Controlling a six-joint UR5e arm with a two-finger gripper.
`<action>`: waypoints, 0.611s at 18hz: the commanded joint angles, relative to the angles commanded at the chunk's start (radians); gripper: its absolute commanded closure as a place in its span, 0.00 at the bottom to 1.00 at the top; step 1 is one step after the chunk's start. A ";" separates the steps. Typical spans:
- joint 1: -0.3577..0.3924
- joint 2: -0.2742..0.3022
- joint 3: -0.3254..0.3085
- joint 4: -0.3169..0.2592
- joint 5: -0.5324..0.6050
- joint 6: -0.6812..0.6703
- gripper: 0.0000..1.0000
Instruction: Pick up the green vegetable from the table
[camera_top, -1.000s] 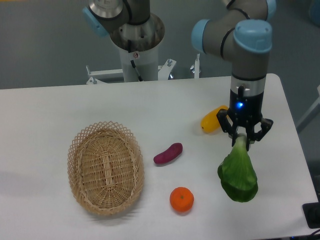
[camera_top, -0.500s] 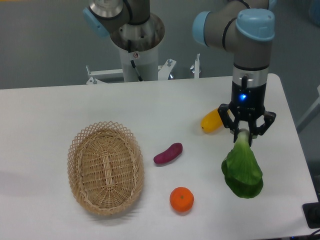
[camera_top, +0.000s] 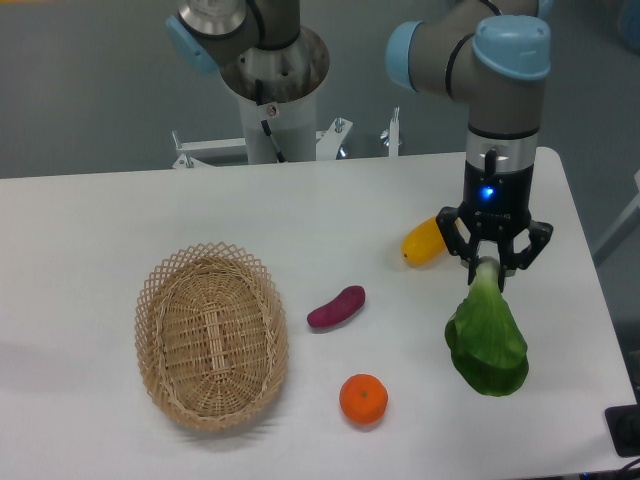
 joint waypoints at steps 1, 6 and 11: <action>0.000 0.002 0.000 0.000 0.000 -0.002 0.60; -0.002 0.000 0.000 0.000 0.000 0.000 0.61; -0.002 0.000 0.000 0.000 0.002 0.002 0.62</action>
